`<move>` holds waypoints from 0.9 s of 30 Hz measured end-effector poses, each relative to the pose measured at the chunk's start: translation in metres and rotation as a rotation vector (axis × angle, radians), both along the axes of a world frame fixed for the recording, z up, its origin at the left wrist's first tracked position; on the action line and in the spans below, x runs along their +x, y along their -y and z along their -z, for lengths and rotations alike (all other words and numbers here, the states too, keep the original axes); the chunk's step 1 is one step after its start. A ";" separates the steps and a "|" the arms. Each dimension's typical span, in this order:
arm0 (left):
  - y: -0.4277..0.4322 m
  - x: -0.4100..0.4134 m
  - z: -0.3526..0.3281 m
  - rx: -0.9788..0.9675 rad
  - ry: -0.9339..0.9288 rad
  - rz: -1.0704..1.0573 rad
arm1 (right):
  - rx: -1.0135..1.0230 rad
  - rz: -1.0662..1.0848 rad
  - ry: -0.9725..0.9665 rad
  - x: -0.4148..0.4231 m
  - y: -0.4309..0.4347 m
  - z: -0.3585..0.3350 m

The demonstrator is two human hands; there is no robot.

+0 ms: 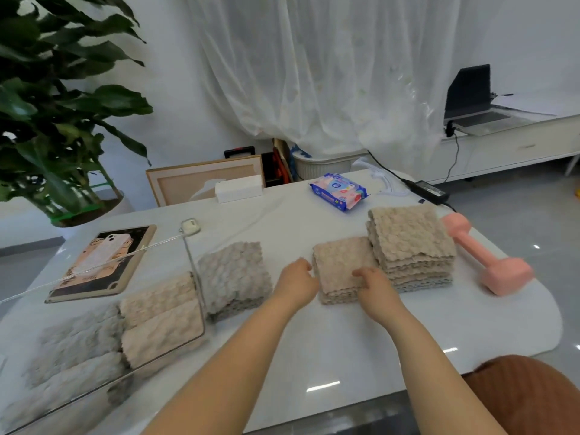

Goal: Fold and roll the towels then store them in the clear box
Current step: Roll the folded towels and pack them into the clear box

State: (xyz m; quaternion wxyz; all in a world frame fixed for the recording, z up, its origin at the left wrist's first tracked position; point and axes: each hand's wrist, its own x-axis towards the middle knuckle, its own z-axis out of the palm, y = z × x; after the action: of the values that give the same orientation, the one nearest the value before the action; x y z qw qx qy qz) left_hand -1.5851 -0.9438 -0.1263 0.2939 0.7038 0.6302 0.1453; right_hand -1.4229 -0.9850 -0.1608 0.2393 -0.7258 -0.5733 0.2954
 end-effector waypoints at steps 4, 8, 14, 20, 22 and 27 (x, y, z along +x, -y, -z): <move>-0.004 0.036 0.036 -0.291 0.301 -0.193 | -0.062 -0.103 0.034 0.028 0.006 0.012; -0.021 0.050 0.063 -0.264 0.504 -0.318 | -0.072 -0.157 0.026 0.036 0.007 0.024; -0.016 0.059 0.059 0.085 0.154 -0.241 | -0.041 -0.152 0.026 0.042 0.001 0.034; -0.018 0.071 0.061 0.027 0.405 -0.217 | -0.024 -0.139 0.014 0.045 -0.002 0.036; -0.021 0.071 0.057 -0.083 0.633 -0.368 | -0.025 -0.133 -0.014 0.046 -0.003 0.037; -0.022 0.070 0.050 -0.337 1.001 -0.495 | -0.028 -0.144 -0.054 0.047 -0.001 0.040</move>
State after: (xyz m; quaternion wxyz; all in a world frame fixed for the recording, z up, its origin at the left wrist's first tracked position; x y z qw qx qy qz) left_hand -1.5152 -0.9214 -0.1765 0.6212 0.3247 0.5746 0.4224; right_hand -1.3762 -0.9837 -0.2012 0.2227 -0.6777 -0.6131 0.3394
